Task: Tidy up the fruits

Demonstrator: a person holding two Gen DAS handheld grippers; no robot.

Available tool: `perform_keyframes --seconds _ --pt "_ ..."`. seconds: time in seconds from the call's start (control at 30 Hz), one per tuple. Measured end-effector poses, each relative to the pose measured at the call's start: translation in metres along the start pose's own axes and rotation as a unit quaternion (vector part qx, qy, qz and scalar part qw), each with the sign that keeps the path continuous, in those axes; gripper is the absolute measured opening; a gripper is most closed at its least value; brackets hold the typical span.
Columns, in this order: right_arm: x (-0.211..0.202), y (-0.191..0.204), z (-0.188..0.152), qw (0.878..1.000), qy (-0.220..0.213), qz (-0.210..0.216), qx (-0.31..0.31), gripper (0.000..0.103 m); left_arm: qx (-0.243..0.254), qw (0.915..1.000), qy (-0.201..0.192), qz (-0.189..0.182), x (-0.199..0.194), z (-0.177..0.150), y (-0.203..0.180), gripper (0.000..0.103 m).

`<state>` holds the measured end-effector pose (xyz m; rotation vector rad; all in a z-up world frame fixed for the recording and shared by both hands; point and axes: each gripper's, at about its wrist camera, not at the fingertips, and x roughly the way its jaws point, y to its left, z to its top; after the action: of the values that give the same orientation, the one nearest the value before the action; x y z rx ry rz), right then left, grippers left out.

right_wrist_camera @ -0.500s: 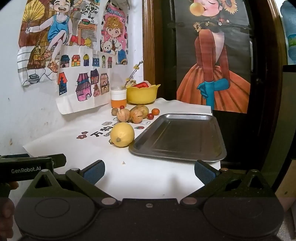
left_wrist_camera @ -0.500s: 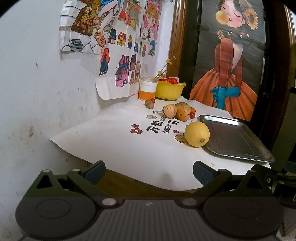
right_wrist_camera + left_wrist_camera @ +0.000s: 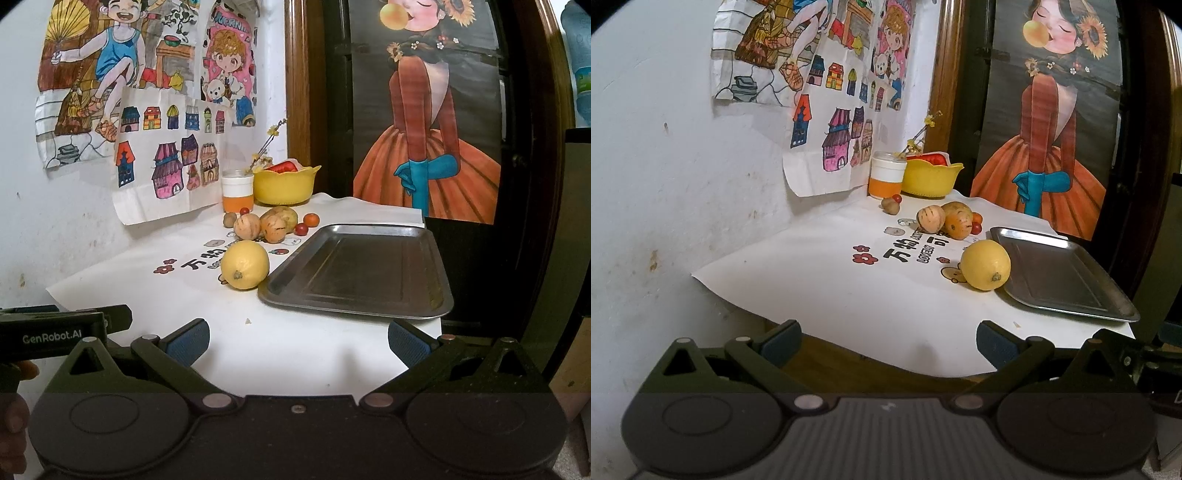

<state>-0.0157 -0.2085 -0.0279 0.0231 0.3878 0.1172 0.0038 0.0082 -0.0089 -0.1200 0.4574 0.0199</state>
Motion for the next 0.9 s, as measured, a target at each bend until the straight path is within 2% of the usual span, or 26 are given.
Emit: perform_keyframes --seconds 0.9 --pt "0.0006 0.0033 -0.0042 1.0 0.005 0.001 -0.003 0.103 -0.001 1.0 0.001 0.002 0.0008 -0.0028 0.0011 0.103"
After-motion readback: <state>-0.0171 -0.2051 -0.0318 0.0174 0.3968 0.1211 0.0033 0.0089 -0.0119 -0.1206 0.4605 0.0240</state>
